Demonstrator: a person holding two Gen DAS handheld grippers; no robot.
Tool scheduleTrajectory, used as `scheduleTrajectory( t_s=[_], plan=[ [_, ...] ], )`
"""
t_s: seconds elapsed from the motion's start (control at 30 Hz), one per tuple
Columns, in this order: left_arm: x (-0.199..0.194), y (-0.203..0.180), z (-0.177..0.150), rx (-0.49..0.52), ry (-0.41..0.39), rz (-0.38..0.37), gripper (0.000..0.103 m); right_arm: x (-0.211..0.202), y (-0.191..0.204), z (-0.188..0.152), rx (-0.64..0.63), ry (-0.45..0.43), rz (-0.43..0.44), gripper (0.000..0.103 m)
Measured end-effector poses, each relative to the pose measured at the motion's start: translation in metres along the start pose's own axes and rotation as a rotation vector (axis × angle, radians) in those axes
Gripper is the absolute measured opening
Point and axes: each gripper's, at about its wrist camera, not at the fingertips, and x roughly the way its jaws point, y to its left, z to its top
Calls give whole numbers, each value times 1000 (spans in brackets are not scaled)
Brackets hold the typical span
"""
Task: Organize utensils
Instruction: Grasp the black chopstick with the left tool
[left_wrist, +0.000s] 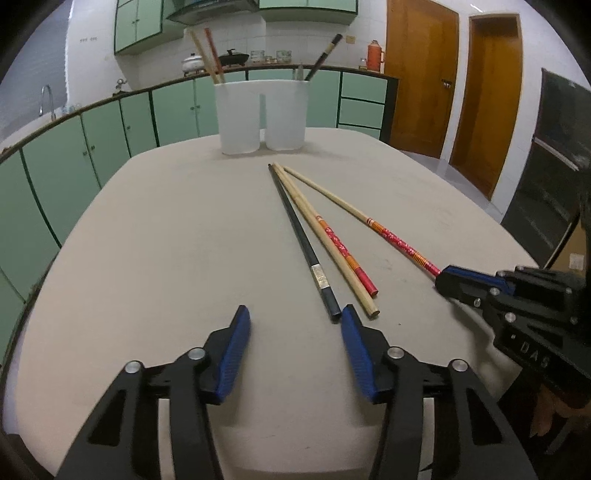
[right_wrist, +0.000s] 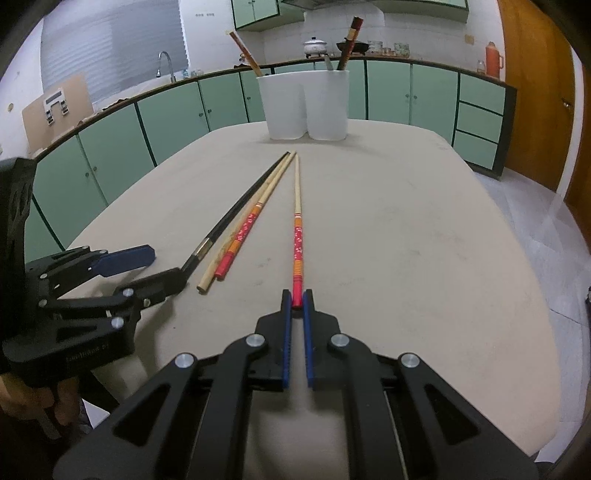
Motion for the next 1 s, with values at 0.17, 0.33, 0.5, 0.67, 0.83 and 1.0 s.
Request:
scheduleTrajectory(
  t_s=[0.17, 0.33, 0.5, 0.67, 0.83, 1.0],
  plan=[
    [2, -3, 0, 35, -19, -11, 54, 2, 4, 0, -5, -11, -9, 9],
    [6, -4, 3, 32, -34, -13, 55, 5, 4, 2, 2, -16, -22, 9],
    [9, -1, 5, 15, -43, 13, 23, 7, 6, 1, 1, -26, -88, 5],
    [7, 19, 8, -73, -56, 81, 7, 2, -2, -2, 64, -38, -171, 5],
    [-1, 33, 1, -128, -38, 133, 7, -2, 2, -7, 73, -32, -129, 9],
    [1, 30, 3, -97, -54, 130, 34, 0, 2, -8, 64, -41, -113, 19]
  ],
)
